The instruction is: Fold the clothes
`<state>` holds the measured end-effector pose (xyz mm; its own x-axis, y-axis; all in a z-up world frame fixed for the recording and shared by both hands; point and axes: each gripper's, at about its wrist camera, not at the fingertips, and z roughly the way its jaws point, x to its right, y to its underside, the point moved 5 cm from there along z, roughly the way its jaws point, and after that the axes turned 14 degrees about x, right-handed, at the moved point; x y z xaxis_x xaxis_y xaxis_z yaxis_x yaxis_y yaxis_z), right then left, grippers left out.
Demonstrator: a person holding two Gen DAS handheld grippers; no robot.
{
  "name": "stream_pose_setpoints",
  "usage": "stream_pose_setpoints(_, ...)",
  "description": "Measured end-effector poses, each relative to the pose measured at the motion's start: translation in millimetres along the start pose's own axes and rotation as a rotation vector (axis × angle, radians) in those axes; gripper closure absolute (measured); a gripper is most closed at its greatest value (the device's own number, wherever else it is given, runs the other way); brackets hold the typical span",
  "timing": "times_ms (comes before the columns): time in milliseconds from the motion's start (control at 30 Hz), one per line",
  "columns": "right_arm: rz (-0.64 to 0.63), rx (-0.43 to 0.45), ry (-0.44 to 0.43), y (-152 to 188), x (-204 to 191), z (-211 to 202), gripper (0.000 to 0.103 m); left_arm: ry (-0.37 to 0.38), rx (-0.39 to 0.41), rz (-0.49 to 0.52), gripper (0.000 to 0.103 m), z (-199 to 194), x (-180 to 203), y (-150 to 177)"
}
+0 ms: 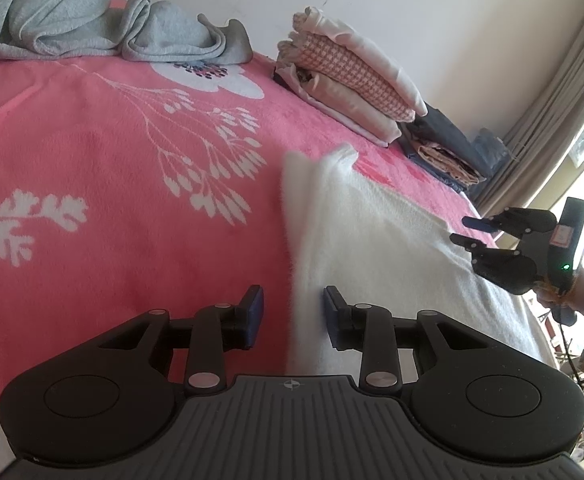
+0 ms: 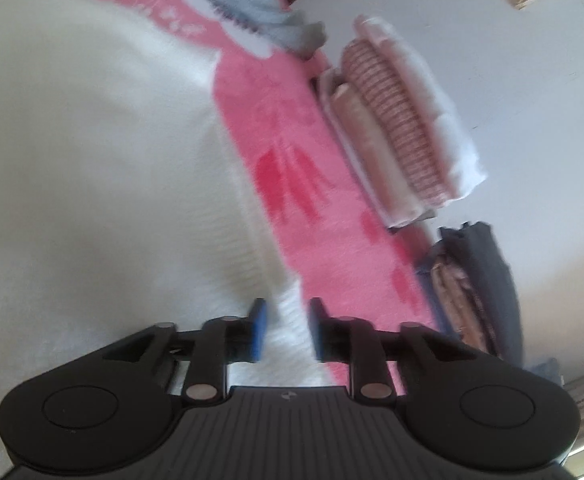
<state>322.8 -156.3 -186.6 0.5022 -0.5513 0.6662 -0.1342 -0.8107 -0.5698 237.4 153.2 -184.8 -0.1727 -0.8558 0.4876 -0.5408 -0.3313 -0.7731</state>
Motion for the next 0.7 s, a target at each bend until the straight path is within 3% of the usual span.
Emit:
stream_pose_setpoints(133, 0.000, 0.025, -0.074, -3, -4, -1, 0.075, 0.000, -0.001, 0.000, 0.070, 0, 0, 0)
stream_pose_setpoints(333, 0.053, -0.020, -0.136, 0, 4, 18, 0.078, -0.002, -0.001, 0.002, 0.070, 0, 0, 1)
stream_pose_setpoints(467, 0.057, -0.034, -0.153, 2, 6, 20, 0.093, -0.001, 0.001, -0.001, 0.069, 0, -1, 2)
stream_pose_setpoints(700, 0.007, -0.045, -0.137, 10, -4, 15, 0.101, -0.001, 0.001, -0.002, 0.068, 1, -1, 2)
